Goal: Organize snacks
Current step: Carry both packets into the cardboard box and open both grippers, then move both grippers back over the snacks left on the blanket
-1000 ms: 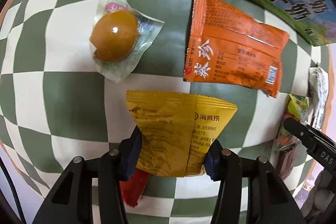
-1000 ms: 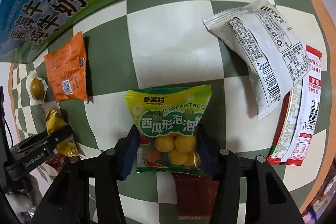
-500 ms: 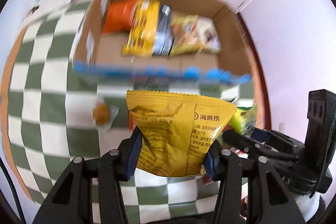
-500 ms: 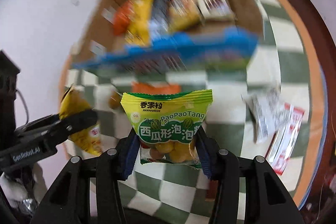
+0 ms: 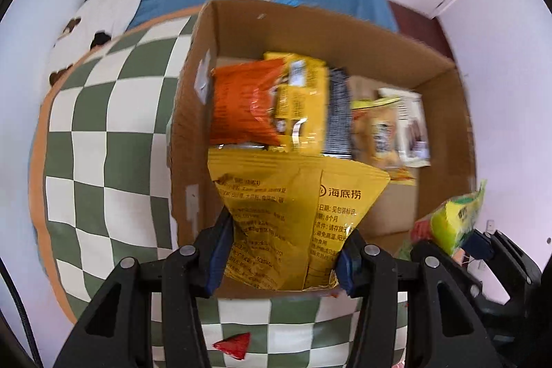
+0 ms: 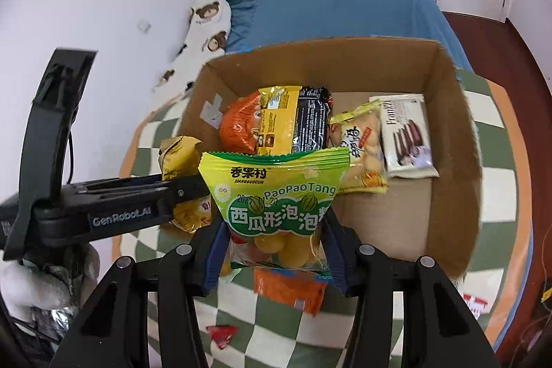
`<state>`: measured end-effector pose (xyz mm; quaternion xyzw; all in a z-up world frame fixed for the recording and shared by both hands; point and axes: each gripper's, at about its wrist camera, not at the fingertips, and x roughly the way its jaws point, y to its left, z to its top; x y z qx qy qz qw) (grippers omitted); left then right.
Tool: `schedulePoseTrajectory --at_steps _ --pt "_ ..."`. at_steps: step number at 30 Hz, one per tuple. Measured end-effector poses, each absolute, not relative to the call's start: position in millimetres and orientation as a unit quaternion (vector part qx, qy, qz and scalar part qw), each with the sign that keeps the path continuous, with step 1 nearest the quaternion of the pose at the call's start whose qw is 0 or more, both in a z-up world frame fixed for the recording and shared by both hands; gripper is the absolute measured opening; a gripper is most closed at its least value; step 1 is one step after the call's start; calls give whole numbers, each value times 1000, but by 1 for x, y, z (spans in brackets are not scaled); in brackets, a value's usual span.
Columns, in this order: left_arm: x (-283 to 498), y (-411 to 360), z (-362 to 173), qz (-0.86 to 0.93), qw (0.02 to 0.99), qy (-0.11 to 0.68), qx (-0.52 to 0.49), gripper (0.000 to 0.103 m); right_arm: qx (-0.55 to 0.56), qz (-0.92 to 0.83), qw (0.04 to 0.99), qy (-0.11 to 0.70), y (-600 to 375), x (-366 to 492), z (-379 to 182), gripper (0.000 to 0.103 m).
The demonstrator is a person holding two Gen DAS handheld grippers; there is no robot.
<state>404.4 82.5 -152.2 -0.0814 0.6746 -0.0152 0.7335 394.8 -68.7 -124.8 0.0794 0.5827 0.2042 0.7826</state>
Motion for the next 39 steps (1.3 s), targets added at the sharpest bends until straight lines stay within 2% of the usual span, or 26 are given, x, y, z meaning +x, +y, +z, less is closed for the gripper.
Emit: schedulePoseTrajectory --at_steps 9,11,12,13,14,16,26,39 --pt "413 88 -189 1 696 713 -81 51 71 211 748 625 -41 416 -179 53" --pt "414 91 -196 1 690 718 -94 59 73 219 733 640 -36 420 -189 54" --pt "414 90 -197 -2 690 718 -95 71 72 219 724 650 -34 422 -194 60" --pt "415 90 -198 -3 690 717 -95 77 70 218 716 659 -31 424 -199 71" --pt "416 90 -198 -4 692 715 -95 79 67 219 714 662 -30 425 -201 76" --pt "417 87 -196 -5 697 712 -90 86 63 218 716 660 -28 427 -202 77" --pt "407 85 -178 -5 726 683 -83 86 62 189 739 644 -42 435 -182 77" --pt "358 66 -127 -3 803 595 -21 86 54 128 791 596 -101 396 -154 77"
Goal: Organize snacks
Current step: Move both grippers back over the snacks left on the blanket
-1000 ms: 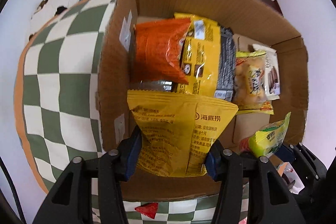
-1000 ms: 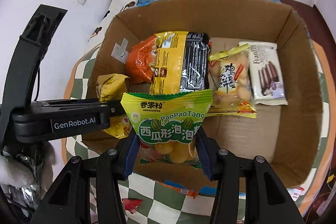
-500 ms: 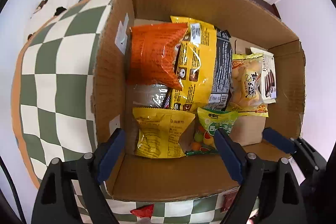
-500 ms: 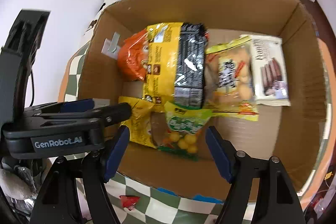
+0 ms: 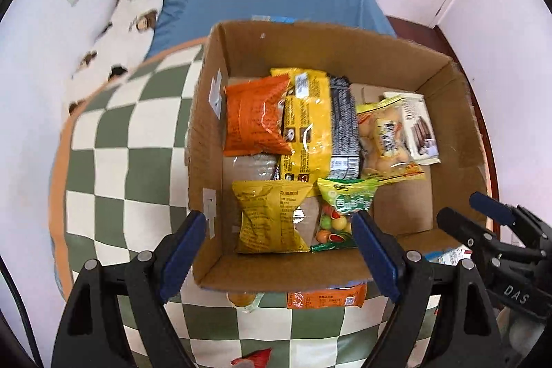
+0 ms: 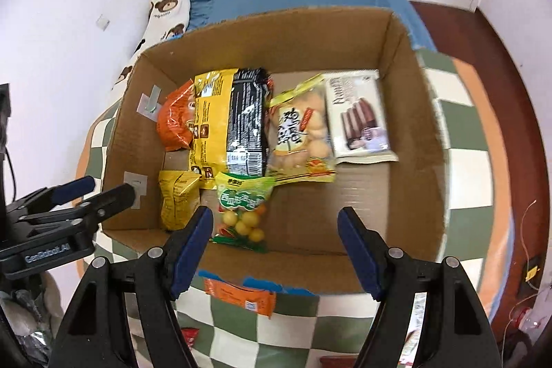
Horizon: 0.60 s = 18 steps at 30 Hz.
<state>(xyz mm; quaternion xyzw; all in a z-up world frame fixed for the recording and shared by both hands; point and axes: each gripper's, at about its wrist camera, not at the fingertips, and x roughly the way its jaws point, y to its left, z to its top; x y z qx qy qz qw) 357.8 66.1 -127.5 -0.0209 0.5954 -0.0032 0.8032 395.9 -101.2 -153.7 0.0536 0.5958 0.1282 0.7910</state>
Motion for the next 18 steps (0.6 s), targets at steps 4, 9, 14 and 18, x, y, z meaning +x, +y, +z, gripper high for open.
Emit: schedulePoseTrajectory --at_steps 4,9,14,18 --pt "332 56 -107 -9 829 559 -7 86 41 119 816 564 -107 374 -134 77" --pt "303 50 -83 -16 851 525 -8 86 33 110 840 530 -115 343 -108 77" --pt "278 42 -60 -34 865 501 -17 86 25 110 862 495 -120 312 -81 77" --pt "263 38 -43 -41 875 483 -21 86 24 108 875 470 -123 292 -59 77"
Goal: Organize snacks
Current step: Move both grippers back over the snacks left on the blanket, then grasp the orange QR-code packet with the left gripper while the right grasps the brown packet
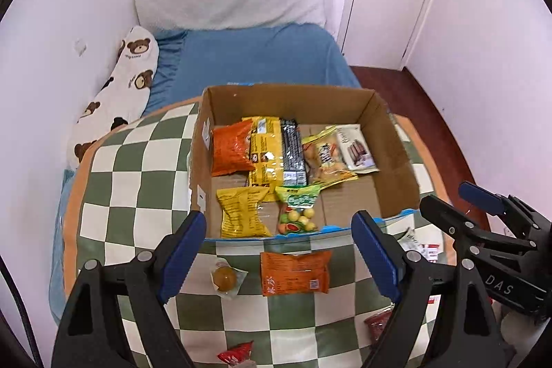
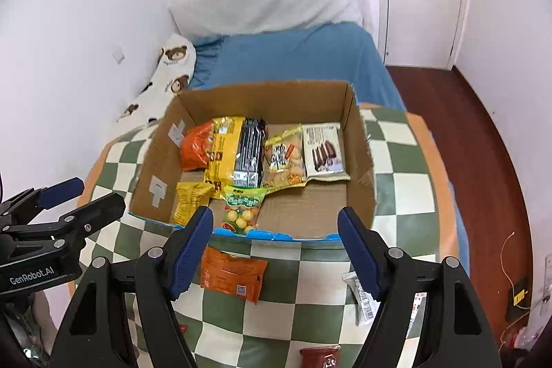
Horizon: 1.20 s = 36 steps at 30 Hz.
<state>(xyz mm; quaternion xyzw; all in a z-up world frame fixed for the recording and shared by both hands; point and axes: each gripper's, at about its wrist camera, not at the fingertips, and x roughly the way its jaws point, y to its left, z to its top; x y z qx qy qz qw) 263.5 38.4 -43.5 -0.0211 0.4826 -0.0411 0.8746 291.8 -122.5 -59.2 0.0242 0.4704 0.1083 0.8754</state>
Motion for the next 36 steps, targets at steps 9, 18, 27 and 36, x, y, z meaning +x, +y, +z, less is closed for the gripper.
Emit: schedulePoseTrajectory --at_steps 9,18,27,36 --pt "245 38 -43 -43 878 474 -38 103 61 92 880 462 -139 265 -48 101" --pt "222 39 -144 -18 817 577 -12 103 110 61 782 610 -187 231 -164 101" --pt "225 -21 -222 -79 785 560 253 103 142 43 664 733 -205 187 -301 101" --pt "222 -89 -277 -191 702 463 507 103 98 32 671 734 -196 178 -322 80"
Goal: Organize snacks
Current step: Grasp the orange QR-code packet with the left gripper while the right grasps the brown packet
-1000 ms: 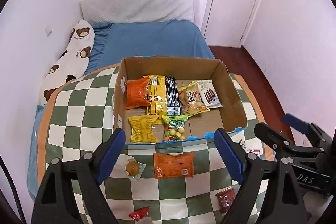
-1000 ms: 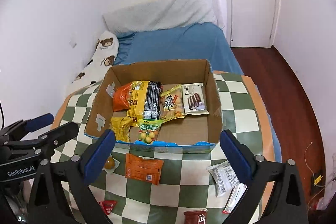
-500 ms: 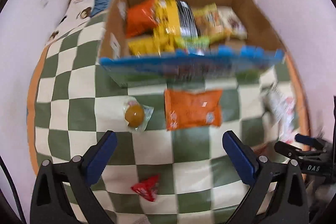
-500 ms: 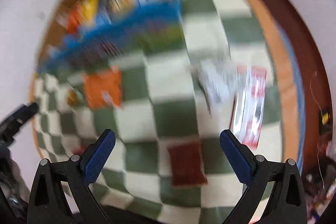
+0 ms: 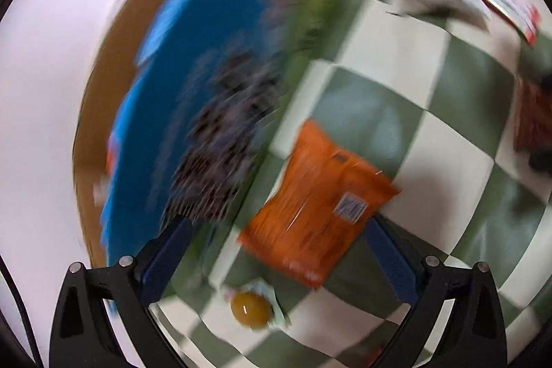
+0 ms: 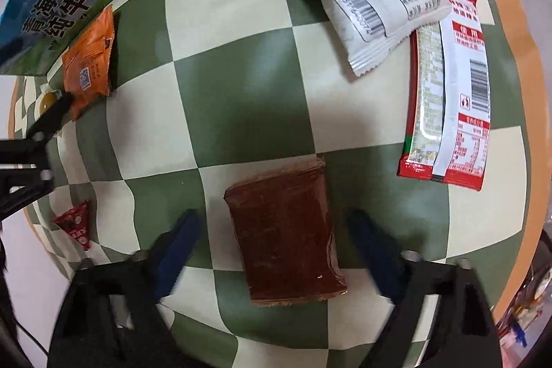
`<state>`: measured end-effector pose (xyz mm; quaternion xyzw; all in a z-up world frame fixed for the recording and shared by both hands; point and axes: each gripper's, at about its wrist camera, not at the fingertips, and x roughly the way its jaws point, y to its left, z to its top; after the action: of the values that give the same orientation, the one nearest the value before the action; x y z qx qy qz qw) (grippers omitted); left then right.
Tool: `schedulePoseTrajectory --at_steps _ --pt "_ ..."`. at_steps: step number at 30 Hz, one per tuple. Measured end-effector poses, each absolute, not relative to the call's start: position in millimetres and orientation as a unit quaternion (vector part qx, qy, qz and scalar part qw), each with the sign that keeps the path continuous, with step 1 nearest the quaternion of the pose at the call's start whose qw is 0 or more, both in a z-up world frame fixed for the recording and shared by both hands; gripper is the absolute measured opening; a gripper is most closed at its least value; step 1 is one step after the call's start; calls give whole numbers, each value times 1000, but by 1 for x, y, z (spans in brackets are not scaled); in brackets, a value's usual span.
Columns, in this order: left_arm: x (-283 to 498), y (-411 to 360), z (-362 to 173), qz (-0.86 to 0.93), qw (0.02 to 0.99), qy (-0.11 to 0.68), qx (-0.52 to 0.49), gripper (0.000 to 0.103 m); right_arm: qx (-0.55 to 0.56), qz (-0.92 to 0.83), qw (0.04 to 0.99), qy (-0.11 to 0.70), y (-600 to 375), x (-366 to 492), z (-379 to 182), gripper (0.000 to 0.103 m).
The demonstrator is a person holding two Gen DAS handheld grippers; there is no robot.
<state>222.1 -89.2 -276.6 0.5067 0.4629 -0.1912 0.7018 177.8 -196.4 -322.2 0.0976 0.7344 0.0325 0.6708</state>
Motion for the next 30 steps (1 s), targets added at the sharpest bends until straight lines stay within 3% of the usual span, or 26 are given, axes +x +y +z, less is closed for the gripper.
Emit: schedulePoseTrajectory --at_steps 8,9,10,11,13,18,23,24,27,29,30 --pt "221 -114 -313 -258 612 469 582 102 112 39 672 731 -205 177 -317 77" --pt "220 -115 -314 -263 609 471 582 95 113 39 672 731 -206 177 -316 75" --pt "220 -116 -315 -271 605 479 575 78 113 40 673 730 -211 179 -315 73" --pt "221 -116 -314 -275 606 498 556 70 110 41 673 731 -212 182 -314 72" --pt "225 -116 -313 -266 615 525 525 62 107 43 674 729 -214 185 -311 63" --pt "238 -91 -307 -185 648 645 361 62 97 47 682 724 -218 195 -304 47" --pt "248 -30 -310 -89 643 759 55 62 100 51 687 718 -217 216 -303 39" --pt "249 -13 -312 -73 633 771 -23 62 99 54 689 716 -215 221 -301 39" --pt "248 13 -317 -61 616 775 -130 63 104 81 687 715 -208 235 -293 40" --pt "246 19 -320 -68 614 775 -133 64 79 96 679 723 -202 240 -287 58" --pt "245 18 -321 -72 613 777 -122 66 49 102 679 725 -198 240 -283 78"
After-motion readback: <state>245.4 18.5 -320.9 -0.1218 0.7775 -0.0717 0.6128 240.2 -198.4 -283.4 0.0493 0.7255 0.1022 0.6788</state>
